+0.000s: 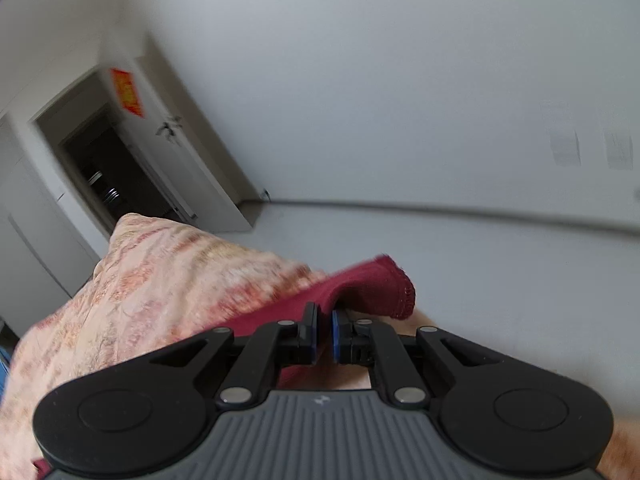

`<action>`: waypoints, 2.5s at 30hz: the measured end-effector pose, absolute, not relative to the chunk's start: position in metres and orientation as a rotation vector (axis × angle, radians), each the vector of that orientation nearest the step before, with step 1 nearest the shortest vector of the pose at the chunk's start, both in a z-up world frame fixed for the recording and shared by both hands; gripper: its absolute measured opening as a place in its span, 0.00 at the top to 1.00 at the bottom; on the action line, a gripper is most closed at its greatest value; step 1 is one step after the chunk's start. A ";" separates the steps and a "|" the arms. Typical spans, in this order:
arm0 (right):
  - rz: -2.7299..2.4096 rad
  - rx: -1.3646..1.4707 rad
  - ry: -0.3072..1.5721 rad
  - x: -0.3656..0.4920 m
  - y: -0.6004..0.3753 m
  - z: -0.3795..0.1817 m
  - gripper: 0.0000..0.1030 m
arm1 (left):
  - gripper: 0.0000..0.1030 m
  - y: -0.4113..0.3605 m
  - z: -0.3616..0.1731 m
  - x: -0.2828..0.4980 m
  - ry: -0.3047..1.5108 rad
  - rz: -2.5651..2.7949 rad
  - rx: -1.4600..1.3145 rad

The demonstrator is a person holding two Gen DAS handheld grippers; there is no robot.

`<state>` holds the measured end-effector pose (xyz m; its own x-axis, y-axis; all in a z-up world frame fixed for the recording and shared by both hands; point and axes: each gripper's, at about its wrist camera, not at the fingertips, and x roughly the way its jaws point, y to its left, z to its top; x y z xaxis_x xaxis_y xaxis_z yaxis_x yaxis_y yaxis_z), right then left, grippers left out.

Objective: Fold small clothes
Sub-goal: 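Close the right gripper on the sleeve cuff and lift it, then carry the sleeve across the sweater body toward the left gripper and release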

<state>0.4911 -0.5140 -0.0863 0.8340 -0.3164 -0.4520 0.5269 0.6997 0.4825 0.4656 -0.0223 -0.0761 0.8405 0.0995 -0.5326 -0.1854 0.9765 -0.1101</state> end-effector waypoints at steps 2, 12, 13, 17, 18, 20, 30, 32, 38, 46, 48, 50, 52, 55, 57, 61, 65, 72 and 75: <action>-0.458 0.559 0.320 0.494 -0.502 -0.068 0.92 | 0.00 -0.022 -0.074 0.466 0.560 0.148 -0.169; -0.133 0.036 0.141 0.520 -0.364 0.032 0.92 | 0.01 0.015 -0.016 0.452 0.521 0.154 -0.256; -0.088 -0.016 0.128 0.524 -0.344 0.038 0.92 | 0.01 0.021 -0.010 0.449 0.510 0.161 -0.267; 0.055 -0.201 0.076 0.540 -0.258 0.047 0.93 | 0.01 0.046 0.006 0.437 0.477 0.195 -0.311; 0.090 -0.233 0.071 0.543 -0.236 0.047 0.95 | 0.01 0.053 0.008 0.433 0.470 0.205 -0.320; 0.168 -0.271 0.086 0.552 -0.197 0.044 0.96 | 0.01 0.067 0.012 0.427 0.461 0.226 -0.335; 0.316 -0.183 0.252 0.540 -0.130 0.011 0.59 | 0.01 0.094 -0.005 0.411 0.540 0.276 -0.319; 0.286 -0.168 0.280 0.536 -0.147 0.004 0.53 | 0.01 0.089 -0.012 0.412 0.553 0.255 -0.325; 0.108 -0.081 0.377 0.537 -0.244 -0.020 0.29 | 0.01 0.054 -0.029 0.420 0.588 0.165 -0.319; -0.273 0.072 0.452 0.539 -0.389 -0.043 0.12 | 0.01 0.010 -0.059 0.421 0.612 0.123 -0.217; -0.337 0.134 0.480 0.545 -0.420 -0.048 0.12 | 0.00 0.002 -0.063 0.419 0.600 0.132 -0.163; -0.351 0.204 0.520 0.555 -0.444 -0.052 0.13 | 0.00 -0.002 -0.066 0.418 0.595 0.136 -0.138; -0.374 0.264 0.551 0.567 -0.459 -0.057 0.15 | 0.00 -0.001 -0.067 0.417 0.593 0.136 -0.140; -0.399 0.327 0.598 0.584 -0.471 -0.067 0.24 | 0.00 0.002 -0.069 0.417 0.594 0.131 -0.155; -0.407 0.360 0.624 0.591 -0.474 -0.074 0.47 | 0.00 0.003 -0.070 0.416 0.594 0.128 -0.158; -0.411 0.378 0.609 0.583 -0.471 -0.075 0.88 | 0.00 0.004 -0.071 0.416 0.590 0.125 -0.164; -0.414 0.318 0.500 0.568 -0.455 -0.046 0.94 | 0.01 0.012 -0.063 0.415 0.592 0.107 -0.207; -0.199 0.098 0.239 0.550 -0.361 0.044 0.94 | 0.01 0.052 -0.025 0.398 0.498 0.141 -0.359; -0.026 0.034 0.167 0.550 -0.299 0.072 0.94 | 0.01 0.069 -0.006 0.390 0.454 0.180 -0.364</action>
<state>0.5495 -0.2992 0.0715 0.9857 -0.0229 -0.1670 0.0284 0.9991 0.0312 0.3902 0.0693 -0.0062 0.8845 0.0892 -0.4579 -0.2495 0.9199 -0.3026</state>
